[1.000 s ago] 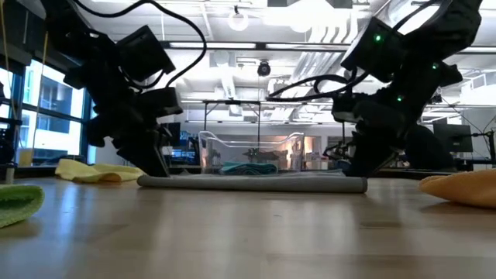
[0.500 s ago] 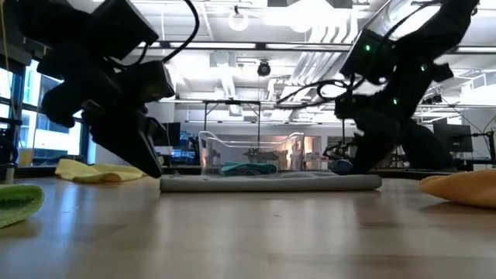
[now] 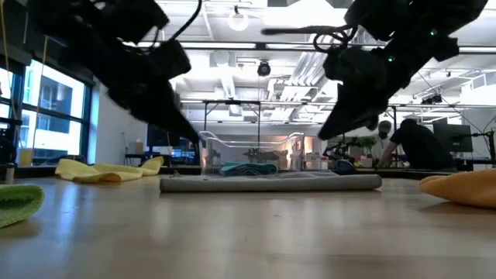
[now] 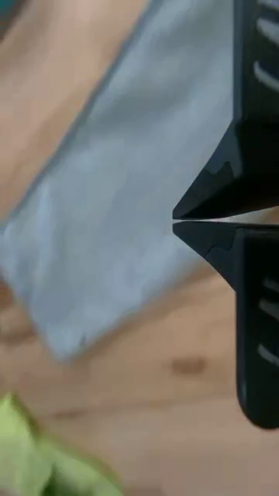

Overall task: Fold microfiber towels
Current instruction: Fold the gray towel

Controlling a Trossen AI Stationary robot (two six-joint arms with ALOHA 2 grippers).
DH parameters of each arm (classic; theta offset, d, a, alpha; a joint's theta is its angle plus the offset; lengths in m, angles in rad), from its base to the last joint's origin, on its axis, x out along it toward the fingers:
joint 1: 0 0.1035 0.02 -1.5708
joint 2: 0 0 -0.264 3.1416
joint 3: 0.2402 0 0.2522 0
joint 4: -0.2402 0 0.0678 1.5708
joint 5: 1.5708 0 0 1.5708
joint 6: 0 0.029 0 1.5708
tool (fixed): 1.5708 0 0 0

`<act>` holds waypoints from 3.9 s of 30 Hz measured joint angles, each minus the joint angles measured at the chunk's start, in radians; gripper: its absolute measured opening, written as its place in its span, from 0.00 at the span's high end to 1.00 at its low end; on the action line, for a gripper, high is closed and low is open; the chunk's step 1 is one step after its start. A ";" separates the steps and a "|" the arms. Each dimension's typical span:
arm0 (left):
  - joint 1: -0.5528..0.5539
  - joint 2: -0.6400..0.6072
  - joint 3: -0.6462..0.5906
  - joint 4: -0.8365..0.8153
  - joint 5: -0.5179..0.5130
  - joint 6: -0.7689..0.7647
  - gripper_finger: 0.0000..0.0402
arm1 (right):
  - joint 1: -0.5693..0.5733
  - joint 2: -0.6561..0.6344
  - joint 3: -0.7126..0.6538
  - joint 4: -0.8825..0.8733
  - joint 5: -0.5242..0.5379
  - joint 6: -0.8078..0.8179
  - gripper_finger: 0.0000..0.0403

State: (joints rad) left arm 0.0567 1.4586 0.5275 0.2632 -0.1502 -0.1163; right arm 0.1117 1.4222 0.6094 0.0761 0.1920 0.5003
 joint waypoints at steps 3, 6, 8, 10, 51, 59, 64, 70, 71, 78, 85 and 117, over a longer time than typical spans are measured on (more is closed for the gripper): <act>0.101 0.014 -0.001 -0.013 0.038 0.048 1.00 | 0.042 0.086 0.005 0.108 -0.001 0.022 0.98; 0.177 0.024 -0.001 -0.050 0.068 0.112 1.00 | 0.073 0.165 0.043 0.125 0.002 0.026 0.98; 0.215 0.035 -0.001 -0.086 0.070 0.155 1.00 | 0.089 0.217 0.077 0.127 0.006 0.024 0.98; 0.240 0.056 -0.002 -0.102 0.075 0.181 1.00 | 0.097 0.257 0.107 0.106 0.000 0.020 0.98; -0.252 0.201 -0.005 0.047 0.074 -0.300 1.00 | -0.050 0.066 0.184 -0.700 0.000 -0.248 0.98; -0.310 0.321 0.064 0.175 0.066 -0.345 1.00 | 0.047 0.008 0.186 -0.626 -0.047 -0.220 0.98; -0.331 0.415 0.179 0.176 0.069 -0.283 1.00 | 0.147 0.020 0.186 -0.550 -0.044 -0.192 0.98; -0.346 0.408 0.220 0.110 0.096 -0.228 1.00 | 0.281 0.023 0.187 -0.407 0.025 -0.134 0.97; -0.347 0.391 0.218 0.088 0.100 -0.227 1.00 | 0.301 0.030 0.189 -0.388 0.046 -0.108 0.96; -0.361 0.281 0.221 -0.009 0.090 -0.236 0.96 | 0.425 0.100 0.188 -0.274 0.079 -0.105 0.78; -0.389 0.237 0.220 -0.034 0.056 -0.163 0.81 | 0.521 0.218 0.188 -0.140 0.085 -0.285 0.57; -0.394 0.259 0.221 -0.023 0.010 -0.169 0.68 | 0.485 0.397 0.190 0.064 0.171 -0.917 0.66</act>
State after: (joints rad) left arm -0.3369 1.7172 0.7483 0.2401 -0.1406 -0.2858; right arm 0.5965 1.8190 0.7992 0.1399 0.3628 -0.4165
